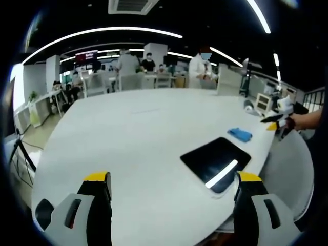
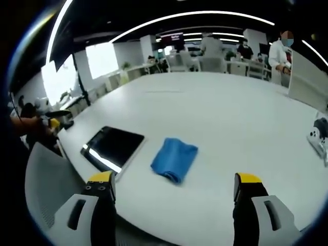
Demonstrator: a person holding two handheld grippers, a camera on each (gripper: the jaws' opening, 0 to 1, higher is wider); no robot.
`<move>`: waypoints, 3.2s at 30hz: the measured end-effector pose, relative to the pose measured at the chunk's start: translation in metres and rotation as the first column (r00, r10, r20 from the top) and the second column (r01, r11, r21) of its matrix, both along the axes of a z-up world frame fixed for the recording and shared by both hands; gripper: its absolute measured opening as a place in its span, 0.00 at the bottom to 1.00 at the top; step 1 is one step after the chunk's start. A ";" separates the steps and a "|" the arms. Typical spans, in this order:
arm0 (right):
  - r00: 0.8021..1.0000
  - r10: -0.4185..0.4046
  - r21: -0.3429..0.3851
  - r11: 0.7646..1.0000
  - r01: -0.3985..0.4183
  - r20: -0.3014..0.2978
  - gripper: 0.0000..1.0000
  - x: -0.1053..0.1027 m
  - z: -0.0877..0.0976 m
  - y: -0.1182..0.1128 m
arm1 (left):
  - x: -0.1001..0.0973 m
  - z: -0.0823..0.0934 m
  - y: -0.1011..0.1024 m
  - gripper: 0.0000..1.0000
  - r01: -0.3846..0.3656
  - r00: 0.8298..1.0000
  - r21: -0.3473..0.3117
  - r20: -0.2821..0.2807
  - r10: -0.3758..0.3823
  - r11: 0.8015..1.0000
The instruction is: Wipe the mirror surface with the cleaning cloth until all visible marks leave the cleaned area.
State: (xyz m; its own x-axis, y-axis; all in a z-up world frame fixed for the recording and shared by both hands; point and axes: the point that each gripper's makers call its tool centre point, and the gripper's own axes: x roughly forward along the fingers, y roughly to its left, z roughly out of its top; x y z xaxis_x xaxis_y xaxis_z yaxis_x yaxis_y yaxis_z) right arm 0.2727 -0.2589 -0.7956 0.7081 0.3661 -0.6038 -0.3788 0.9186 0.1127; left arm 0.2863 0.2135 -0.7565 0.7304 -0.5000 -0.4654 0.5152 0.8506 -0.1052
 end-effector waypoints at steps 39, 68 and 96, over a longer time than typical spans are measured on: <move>1.000 -0.022 -0.076 0.997 0.021 -0.013 0.61 0.070 -0.011 0.029 | -0.001 -0.002 -0.008 1.00 0.005 1.000 -0.015 -0.003 -0.005 1.000; 0.947 -0.225 -0.103 0.973 0.206 -0.230 0.00 0.083 -0.076 0.037 | 0.004 -0.007 -0.007 1.00 0.027 0.999 -0.008 -0.024 -0.027 1.000; 0.952 -0.164 0.106 0.975 0.197 -0.260 0.00 0.102 -0.028 0.118 | -0.001 -0.014 -0.003 1.00 0.013 0.999 -0.006 -0.031 -0.013 1.000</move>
State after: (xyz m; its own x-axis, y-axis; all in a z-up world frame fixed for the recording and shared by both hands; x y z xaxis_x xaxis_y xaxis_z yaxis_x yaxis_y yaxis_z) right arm 0.3747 -0.1409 -0.8232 0.6034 0.3328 -0.7247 -0.1530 0.9402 0.3044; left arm 0.2854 0.2104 -0.7702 0.7091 -0.5120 -0.4848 0.5224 0.8433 -0.1264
